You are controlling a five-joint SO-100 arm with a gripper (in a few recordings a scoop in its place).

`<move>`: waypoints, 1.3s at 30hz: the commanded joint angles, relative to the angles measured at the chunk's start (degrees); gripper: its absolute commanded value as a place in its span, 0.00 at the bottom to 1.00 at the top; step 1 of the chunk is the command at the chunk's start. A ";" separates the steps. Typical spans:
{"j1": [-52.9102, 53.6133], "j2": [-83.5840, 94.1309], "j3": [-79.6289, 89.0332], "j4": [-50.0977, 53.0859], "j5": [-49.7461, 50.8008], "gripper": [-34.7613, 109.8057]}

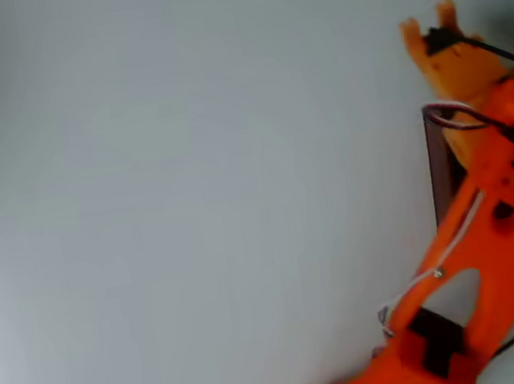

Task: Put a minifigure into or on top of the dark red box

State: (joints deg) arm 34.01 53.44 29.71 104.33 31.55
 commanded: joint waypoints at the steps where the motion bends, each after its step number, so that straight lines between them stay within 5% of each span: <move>1: 7.29 6.77 5.01 0.79 -0.70 0.24; 7: 11.87 -1.76 5.01 0.79 -0.53 0.25; 12: 10.99 -4.22 4.92 0.79 -0.62 0.35; 20: 3.87 8.61 10.28 0.79 -7.56 0.35; 32: -42.19 53.26 44.82 -0.79 -32.34 0.26; 39: -69.61 77.78 79.98 -14.77 -32.08 0.24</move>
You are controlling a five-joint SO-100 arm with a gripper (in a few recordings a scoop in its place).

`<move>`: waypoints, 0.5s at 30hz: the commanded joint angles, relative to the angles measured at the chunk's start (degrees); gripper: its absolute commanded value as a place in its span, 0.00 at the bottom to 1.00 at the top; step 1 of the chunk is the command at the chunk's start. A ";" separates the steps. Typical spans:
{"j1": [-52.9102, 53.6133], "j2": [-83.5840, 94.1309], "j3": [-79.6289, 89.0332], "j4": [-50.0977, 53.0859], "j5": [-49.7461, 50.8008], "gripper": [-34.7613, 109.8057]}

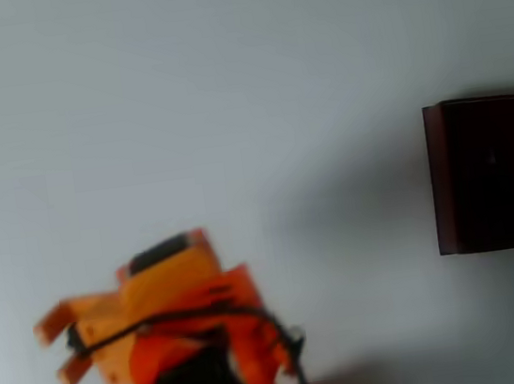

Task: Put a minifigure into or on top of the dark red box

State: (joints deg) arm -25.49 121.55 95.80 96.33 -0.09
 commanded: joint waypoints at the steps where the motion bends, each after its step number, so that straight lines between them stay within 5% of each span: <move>1: -13.18 11.95 18.81 -10.02 -2.20 0.24; 7: -30.32 24.08 43.15 -23.03 -2.64 0.24; 15: -41.04 41.04 62.23 -27.51 0.97 0.24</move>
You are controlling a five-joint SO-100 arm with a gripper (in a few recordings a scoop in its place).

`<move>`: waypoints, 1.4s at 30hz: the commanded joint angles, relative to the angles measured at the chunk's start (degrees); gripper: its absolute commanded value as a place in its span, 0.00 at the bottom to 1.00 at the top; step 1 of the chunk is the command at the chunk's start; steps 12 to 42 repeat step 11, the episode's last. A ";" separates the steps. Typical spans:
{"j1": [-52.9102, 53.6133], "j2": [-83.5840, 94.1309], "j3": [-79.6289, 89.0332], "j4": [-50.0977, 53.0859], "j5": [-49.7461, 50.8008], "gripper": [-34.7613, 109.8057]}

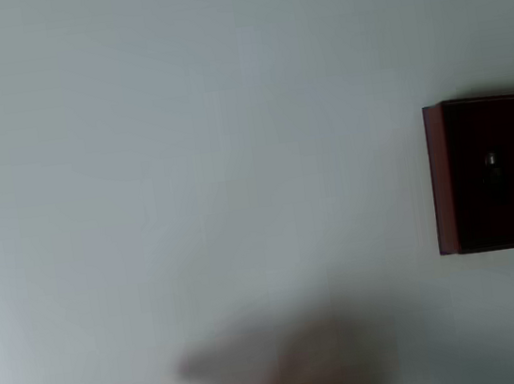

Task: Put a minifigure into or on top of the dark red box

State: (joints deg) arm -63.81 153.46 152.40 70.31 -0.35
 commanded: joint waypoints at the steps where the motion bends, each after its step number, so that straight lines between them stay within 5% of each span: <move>1: -3.16 14.33 8.96 -1.85 0.79 0.25; 6: -0.79 41.84 20.21 7.56 2.81 0.26; 42: -0.18 39.11 19.69 6.94 3.69 0.25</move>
